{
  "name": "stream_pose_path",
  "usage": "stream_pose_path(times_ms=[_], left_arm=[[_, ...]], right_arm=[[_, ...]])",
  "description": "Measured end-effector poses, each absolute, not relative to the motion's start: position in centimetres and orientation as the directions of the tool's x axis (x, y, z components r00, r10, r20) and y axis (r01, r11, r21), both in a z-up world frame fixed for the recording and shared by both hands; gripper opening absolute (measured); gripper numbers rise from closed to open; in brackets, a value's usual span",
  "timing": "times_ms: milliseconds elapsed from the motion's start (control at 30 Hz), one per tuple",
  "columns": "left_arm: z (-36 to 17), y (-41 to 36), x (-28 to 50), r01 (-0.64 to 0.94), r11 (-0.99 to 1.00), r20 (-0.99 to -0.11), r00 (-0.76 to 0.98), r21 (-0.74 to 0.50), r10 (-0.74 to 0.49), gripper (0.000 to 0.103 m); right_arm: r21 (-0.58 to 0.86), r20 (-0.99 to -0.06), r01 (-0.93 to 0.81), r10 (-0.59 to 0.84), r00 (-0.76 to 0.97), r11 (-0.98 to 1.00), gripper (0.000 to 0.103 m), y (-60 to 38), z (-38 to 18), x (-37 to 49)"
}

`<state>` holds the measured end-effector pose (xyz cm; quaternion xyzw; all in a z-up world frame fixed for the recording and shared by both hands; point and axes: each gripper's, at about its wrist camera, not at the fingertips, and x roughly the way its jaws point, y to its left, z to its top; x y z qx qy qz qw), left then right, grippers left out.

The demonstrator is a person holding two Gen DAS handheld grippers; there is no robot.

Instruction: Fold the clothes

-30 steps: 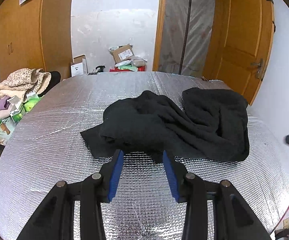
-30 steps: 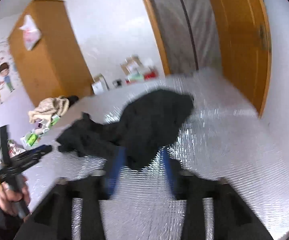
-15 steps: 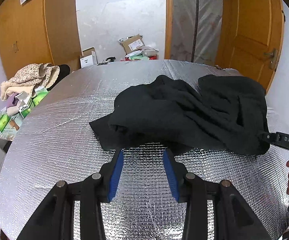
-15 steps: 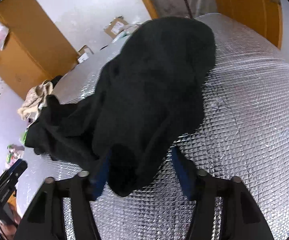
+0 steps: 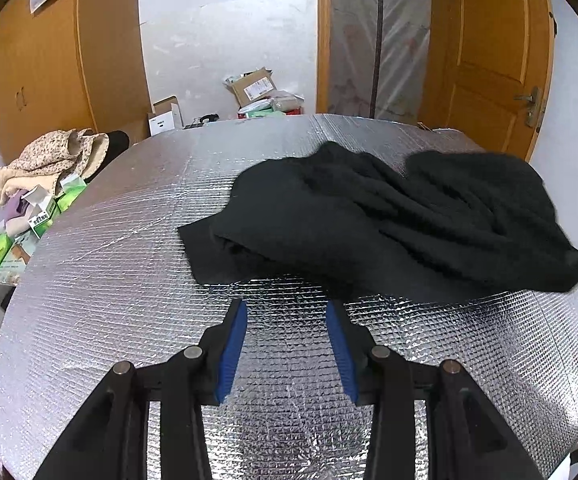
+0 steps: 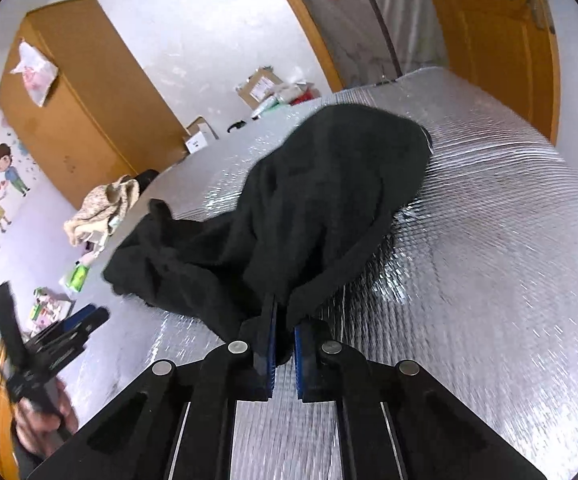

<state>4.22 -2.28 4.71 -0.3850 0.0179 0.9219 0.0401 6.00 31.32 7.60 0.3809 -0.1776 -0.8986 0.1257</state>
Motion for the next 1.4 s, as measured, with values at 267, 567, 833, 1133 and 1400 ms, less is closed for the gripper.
stream_pose_path(times_ms=[267, 567, 833, 1133, 1400], left_arm=[[6.2, -2.6, 5.0, -0.1, -0.993, -0.686, -0.719, -0.061, 0.115, 0.042], [6.3, -1.6, 2.6, -0.141, -0.987, -0.69, -0.708, -0.071, 0.151, 0.042], [3.4, -2.0, -1.7, -0.092, -0.992, -0.767, -0.628, -0.091, 0.129, 0.042], [3.2, -2.1, -1.7, -0.106, -0.99, -0.755, -0.64, -0.091, 0.138, 0.005], [9.0, -9.0, -0.6, 0.024, -0.991, -0.662, -0.746, -0.134, 0.071, 0.003]], right_arm=[[0.393, -0.679, 0.025, -0.309, -0.666, -0.919, 0.035, 33.1, 7.2, 8.8], [0.338, -0.665, -0.01, -0.231, -0.71, -0.941, 0.054, 34.5, 7.8, 7.4], [0.255, -0.726, -0.011, -0.184, -0.662, -0.967, 0.055, 34.4, 6.8, 2.1], [0.261, -0.726, 0.006, -0.201, -0.658, -0.965, 0.014, 33.2, 6.1, 1.0], [0.318, -0.626, -0.031, -0.185, -0.757, -0.948, 0.01, 35.9, 10.2, 3.9]])
